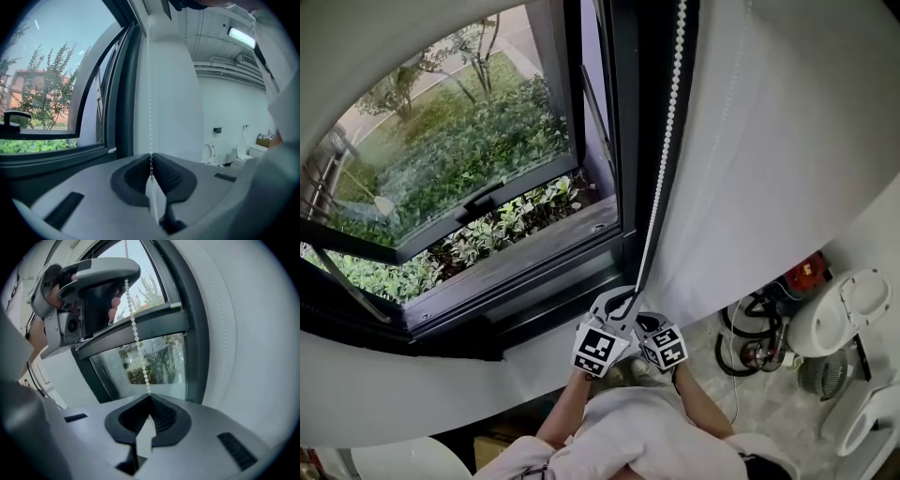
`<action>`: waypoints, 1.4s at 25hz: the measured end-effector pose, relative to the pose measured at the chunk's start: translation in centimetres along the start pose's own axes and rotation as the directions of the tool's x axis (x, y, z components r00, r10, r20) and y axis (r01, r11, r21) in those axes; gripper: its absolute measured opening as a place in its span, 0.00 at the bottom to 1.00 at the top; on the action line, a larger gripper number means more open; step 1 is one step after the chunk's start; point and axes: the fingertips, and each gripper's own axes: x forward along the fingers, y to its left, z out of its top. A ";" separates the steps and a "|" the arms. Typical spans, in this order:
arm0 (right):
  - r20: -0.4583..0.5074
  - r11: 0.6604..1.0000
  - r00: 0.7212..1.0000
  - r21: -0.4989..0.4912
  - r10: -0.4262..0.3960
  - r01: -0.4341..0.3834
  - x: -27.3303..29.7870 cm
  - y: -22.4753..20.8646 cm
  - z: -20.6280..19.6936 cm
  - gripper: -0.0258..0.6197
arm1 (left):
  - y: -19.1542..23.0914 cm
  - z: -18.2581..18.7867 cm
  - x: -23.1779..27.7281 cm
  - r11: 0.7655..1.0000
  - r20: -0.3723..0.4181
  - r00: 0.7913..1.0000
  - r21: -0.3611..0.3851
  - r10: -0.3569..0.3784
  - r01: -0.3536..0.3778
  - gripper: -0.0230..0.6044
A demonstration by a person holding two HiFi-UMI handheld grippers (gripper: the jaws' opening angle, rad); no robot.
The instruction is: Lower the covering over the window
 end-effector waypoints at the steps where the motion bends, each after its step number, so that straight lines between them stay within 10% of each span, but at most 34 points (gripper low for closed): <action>1: -0.001 1.000 1.000 -0.003 0.002 -0.002 0.1 0.1 -0.2 0.03 | 0.0 -0.2 0.0 1.000 0.000 1.000 -0.003 0.000 0.000 0.07; 13: 0.148 0.995 0.987 -0.072 -0.063 0.074 -6.2 0.1 6.0 0.22 | 0.3 -0.3 0.0 1.000 0.009 1.000 0.002 0.006 -0.006 0.07; 22: 0.378 0.972 0.918 -0.142 -0.123 0.189 -14.3 0.4 17.3 0.21 | 0.1 -0.3 0.1 1.000 0.012 1.000 0.003 0.000 0.000 0.07; 35: 0.571 0.944 0.821 -0.284 0.024 0.170 -18.5 5.0 29.0 0.20 | -0.5 -0.1 0.1 1.000 0.019 1.000 0.003 0.000 0.000 0.07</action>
